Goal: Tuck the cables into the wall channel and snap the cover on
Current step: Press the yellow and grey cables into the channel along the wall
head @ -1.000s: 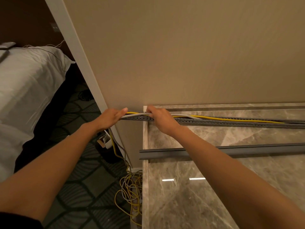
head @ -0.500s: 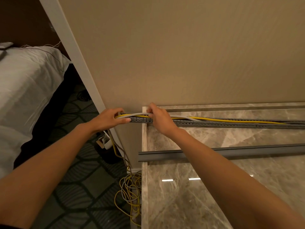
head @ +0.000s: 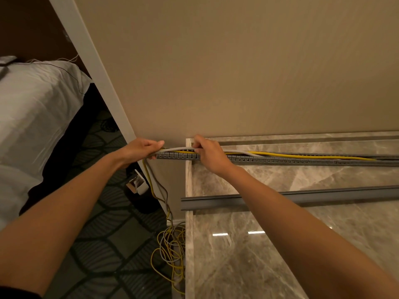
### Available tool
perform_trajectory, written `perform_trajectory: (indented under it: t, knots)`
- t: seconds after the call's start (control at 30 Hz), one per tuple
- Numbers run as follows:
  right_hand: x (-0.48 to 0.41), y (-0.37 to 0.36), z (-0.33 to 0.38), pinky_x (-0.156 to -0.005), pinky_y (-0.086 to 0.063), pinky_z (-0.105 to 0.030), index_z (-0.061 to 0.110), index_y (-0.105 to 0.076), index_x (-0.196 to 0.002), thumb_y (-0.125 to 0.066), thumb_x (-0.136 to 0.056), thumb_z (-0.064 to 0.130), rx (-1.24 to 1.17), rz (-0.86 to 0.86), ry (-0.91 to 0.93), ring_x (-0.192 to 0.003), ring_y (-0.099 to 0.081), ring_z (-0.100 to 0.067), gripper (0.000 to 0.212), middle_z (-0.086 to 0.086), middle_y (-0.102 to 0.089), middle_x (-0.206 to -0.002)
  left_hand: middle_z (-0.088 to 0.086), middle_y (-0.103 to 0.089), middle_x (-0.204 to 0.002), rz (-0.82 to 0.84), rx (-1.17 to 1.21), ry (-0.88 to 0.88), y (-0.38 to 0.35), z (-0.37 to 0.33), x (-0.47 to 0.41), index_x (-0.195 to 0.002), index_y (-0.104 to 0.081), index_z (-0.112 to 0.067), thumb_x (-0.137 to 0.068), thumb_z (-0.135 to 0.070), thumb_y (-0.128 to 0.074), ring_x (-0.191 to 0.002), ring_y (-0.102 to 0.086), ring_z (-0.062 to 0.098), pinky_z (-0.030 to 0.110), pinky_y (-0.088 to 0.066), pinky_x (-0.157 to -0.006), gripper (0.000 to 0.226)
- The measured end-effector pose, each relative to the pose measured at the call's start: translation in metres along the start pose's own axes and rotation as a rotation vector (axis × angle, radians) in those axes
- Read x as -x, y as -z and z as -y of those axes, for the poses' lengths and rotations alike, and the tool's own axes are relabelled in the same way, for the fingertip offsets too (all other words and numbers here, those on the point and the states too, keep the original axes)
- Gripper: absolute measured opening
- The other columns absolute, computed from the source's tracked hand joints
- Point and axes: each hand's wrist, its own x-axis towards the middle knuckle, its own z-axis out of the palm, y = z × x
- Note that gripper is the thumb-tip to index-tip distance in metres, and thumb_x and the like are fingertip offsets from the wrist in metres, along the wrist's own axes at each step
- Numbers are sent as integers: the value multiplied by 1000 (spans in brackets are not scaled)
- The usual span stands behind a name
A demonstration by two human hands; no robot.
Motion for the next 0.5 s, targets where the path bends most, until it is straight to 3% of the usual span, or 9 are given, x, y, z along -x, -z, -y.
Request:
perform_trajectory:
  t: [0.07, 0.17, 0.27, 0.43, 0.5]
  knots:
    - [2, 2, -1, -68, -33, -28, 4, -49, -83, -46, -93, -2, -51, -5, -10, -79, -46, -21, 11, -11, -52, -83, 0, -54, -82, 33, 56, 11, -4, 3, 1, -107, -65, -20, -95, -44, -40, -78, -47, 15, 22, -38, -75, 38]
    - [6, 5, -2, -74, -41, -32, -5, -56, -94, -57, -89, 4, -42, 12, 2, -85, -53, -23, 10, -16, -62, -92, 11, -61, -107, 7, 105, 40, -10, 4, 1, -111, -67, -19, -93, -46, -44, -103, -52, 27, 26, -34, -90, 39]
    - [7, 2, -6, -85, -45, -37, -4, -57, -104, -59, -88, 2, 89, 13, 54, -99, -58, -32, 17, -19, -66, -106, 6, -61, -104, -46, 4, 42, -9, -6, 1, -105, -66, -17, -94, -36, -49, -108, -54, 25, 29, -36, -90, 28]
    - [18, 2, -13, -102, -38, -36, -1, -56, -124, -53, -89, -5, 245, -50, 139, -120, -50, -33, 35, -19, -59, -127, 12, -59, -110, -409, -435, -270, -26, -39, 6, -108, -64, -6, -88, -10, -59, -104, -54, 23, 31, -43, -85, 20]
    - [26, 8, -23, -107, -37, -37, -3, -54, -127, -54, -85, -10, 335, -87, 171, -123, -50, -34, 43, -20, -57, -131, 16, -59, -105, -430, -508, -421, -45, -53, 9, -102, -66, -2, -87, -8, -59, -99, -55, 29, 35, -45, -82, 18]
